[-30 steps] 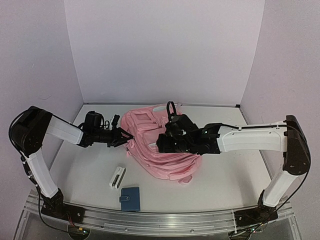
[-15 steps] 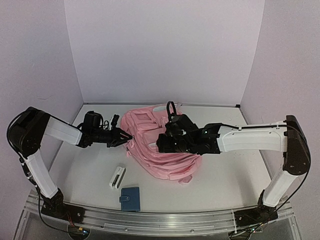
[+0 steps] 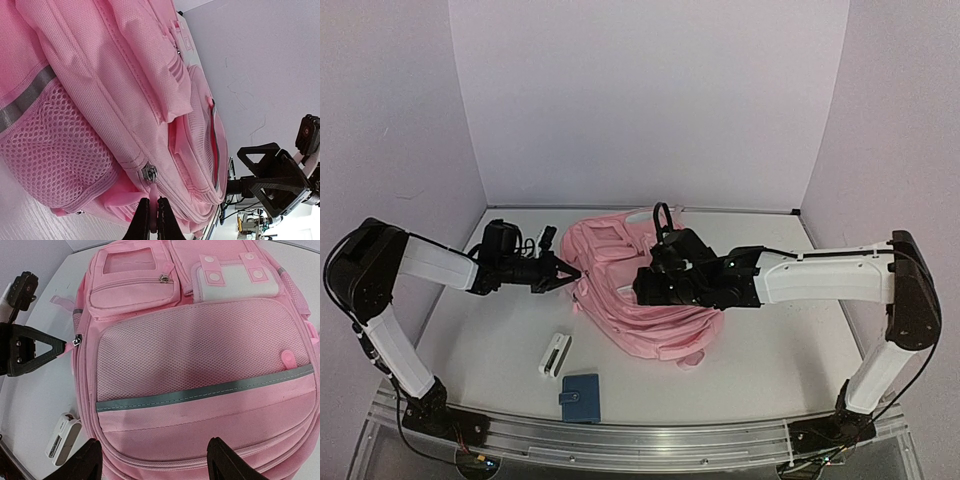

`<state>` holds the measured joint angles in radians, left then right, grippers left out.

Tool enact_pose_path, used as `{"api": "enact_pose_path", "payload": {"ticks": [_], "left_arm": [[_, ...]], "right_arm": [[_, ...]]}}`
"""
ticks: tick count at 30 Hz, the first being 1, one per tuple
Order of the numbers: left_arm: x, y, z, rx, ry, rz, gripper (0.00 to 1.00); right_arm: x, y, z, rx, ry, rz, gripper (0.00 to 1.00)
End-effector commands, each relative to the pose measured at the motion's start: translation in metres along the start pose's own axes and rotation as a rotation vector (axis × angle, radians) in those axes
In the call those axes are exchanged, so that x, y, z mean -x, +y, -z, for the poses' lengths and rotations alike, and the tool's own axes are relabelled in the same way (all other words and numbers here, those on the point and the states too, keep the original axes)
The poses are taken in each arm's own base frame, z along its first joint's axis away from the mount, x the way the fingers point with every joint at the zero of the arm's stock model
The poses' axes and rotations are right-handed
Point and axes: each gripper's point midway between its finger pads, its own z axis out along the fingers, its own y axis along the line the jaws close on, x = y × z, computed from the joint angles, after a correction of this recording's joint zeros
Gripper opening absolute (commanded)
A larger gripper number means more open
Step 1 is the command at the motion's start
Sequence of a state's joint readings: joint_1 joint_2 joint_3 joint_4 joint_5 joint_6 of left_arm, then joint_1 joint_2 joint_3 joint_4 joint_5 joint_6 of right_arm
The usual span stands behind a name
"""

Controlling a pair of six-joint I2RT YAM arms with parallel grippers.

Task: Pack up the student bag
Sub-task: Zip the student bag at the center of the board.

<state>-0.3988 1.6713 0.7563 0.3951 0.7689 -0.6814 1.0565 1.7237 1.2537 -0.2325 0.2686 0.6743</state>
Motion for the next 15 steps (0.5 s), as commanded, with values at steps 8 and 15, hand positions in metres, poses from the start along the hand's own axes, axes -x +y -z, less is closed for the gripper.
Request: {"api": "enact_pose_path", "payload": {"ticks": [8,15], "left_arm": [[-0.019,-0.043,0.005,-0.013,0.043,-0.087,0.0],[-0.042,-0.045,-0.005,0.1,0.117,-0.169,0.0]], "right_arm": [[0.01,0.001,0.007,-0.005,-0.044,0.001,0.7],[-0.004,0.003,-0.012,-0.013,-0.007,0.01,0.7]]}}
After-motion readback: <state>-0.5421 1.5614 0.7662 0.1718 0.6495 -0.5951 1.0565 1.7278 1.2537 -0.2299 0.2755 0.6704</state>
